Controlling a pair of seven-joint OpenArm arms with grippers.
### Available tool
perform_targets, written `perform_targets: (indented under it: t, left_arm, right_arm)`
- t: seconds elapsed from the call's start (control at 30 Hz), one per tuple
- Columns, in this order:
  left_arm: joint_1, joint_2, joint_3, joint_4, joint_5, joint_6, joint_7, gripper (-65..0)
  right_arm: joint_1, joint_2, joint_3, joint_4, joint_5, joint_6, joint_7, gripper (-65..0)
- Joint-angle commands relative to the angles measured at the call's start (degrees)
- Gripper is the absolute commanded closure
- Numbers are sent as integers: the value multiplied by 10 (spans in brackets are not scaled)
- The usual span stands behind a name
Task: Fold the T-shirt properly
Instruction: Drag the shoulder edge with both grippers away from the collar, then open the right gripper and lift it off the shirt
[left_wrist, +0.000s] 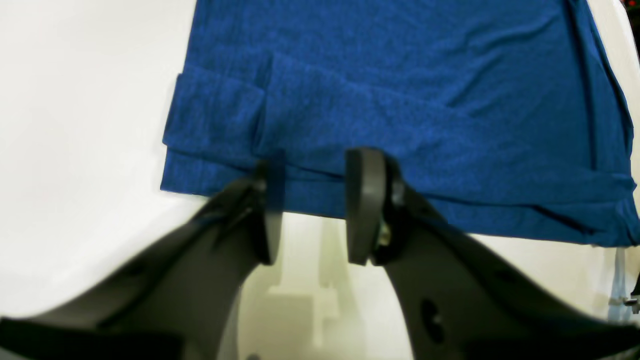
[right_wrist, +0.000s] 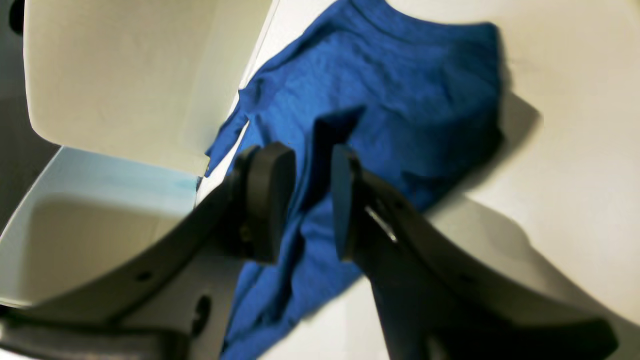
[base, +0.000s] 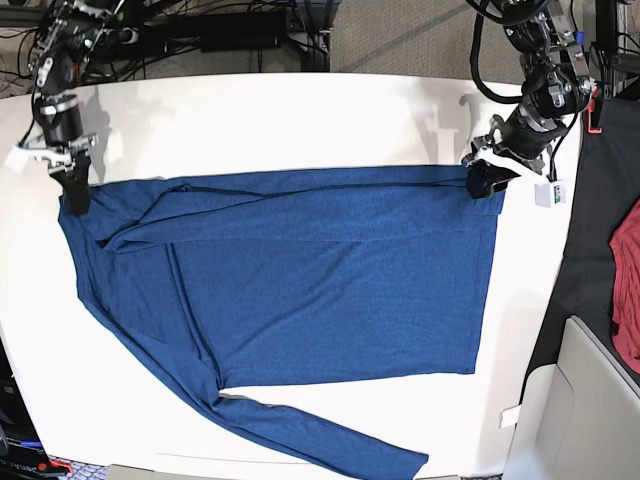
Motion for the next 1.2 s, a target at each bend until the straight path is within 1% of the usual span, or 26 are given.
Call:
perform_targets:
  t: [0.0,0.07,0.13,0.3,0.33,0.43,0.47,0.53,0.6,0.7,0.8,0.87,0.93,1.03,1.17]
  left_arm:
    - [2,-3,-3,12,-9,-2,-8,-226]
    - [5,-2,-4,12,-9,-2,0,-249]
    - [5,-2,-4,12,-9,-2,11,-262]
    - [5,-2,-4,12,-9,-2,32,-265]
    - [5,-2,-4,12,-9,-2,32,-265]
    - [5,1,-4,12,-9,-2,33,-265]
    - [5,5,-4,12,-9,-2,33,-265]
    - [6,7,-4,12,-9,-2,33,-265]
    - [12,7,-3,12,-9,-2,33,-265]
    - [16,7,-3,12,-9,-2,33,-265]
    - [16,7,-3,12,-8,-2,33,-265]
    - [16,7,0,12,-8,-2,33,-265]
    - [17,13,0,12,-8,-2,32,-265]
    - [17,15,-2,11,-5,-2,31,-265]
    - [17,15,-2,10,-5,-2,30,-265]
  right_arm:
    - [-3,6,10,16,22,9,7,-176]
    - [-15,4,25,20,39,9,7,-176]
    - [-20,4,26,19,47,6,7,-176]
    - [-36,3,26,21,52,5,8,-176]
    - [-38,1,26,26,63,5,8,-175]
    - [-53,-23,26,59,77,-4,11,-173]
    - [-59,-29,26,70,76,-20,11,-173]
    - [-73,-40,26,94,76,-69,18,-173]
    - [-91,-42,26,120,72,-99,45,-173]
    - [-109,-48,32,172,34,-143,72,-173]
    - [-117,-58,63,215,-14,-208,76,-173]
    - [-125,-58,71,238,-47,-238,76,-173]
    - [-131,-58,71,249,-63,-251,76,-173]
    - [-131,-55,70,249,-79,-251,76,-174]
    - [-118,-53,67,242,-119,-253,75,-174]
